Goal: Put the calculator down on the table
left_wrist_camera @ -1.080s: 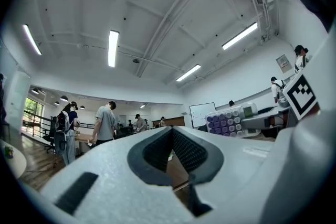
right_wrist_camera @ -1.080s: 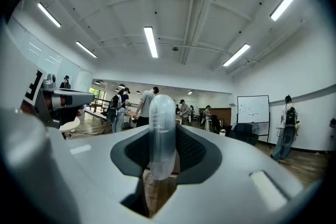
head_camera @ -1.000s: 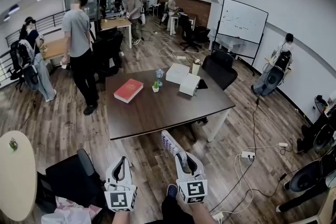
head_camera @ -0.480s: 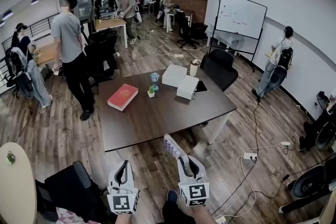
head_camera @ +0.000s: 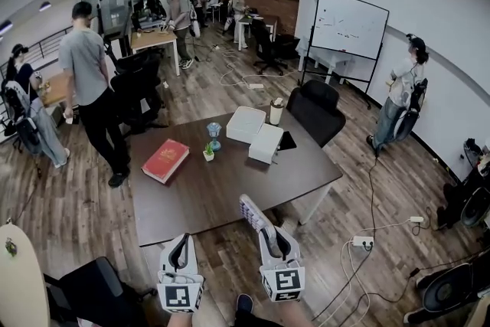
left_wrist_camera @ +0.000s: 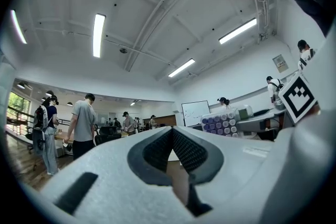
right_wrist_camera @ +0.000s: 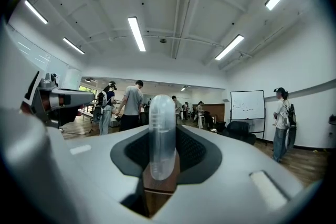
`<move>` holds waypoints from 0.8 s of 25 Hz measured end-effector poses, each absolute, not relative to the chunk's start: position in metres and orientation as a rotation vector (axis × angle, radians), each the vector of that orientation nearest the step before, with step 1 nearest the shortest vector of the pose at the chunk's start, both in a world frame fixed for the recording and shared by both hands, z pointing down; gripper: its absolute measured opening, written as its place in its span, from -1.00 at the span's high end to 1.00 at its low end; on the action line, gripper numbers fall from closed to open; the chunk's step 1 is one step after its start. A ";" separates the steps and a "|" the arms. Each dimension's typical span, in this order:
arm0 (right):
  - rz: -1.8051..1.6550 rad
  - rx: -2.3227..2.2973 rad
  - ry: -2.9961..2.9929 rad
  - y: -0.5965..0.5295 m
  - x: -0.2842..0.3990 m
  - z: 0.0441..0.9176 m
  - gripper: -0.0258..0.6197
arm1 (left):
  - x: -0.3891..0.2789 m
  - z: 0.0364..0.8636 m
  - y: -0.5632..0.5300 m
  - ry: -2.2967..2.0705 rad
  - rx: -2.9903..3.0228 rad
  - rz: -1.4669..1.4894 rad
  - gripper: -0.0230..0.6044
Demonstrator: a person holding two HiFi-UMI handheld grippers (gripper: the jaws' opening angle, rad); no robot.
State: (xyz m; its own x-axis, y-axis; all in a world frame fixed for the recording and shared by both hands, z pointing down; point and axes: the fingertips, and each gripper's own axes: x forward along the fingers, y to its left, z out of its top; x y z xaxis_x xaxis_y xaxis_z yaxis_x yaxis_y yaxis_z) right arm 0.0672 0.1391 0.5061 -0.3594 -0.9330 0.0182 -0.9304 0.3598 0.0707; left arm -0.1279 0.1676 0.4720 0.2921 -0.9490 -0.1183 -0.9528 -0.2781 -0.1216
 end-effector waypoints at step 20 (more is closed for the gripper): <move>0.022 1.699 -2.580 -0.005 0.093 0.523 0.56 | -0.094 0.492 0.022 1.809 -2.379 -0.022 0.95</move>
State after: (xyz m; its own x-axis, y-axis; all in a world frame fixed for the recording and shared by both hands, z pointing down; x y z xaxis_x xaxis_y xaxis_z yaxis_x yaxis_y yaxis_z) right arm 0.0935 -0.0051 0.5234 -0.3938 -0.9177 0.0515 -0.9185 0.3951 0.0171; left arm -0.0941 0.0216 0.4920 0.2716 -0.9590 -0.0806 -0.9568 -0.2600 -0.1300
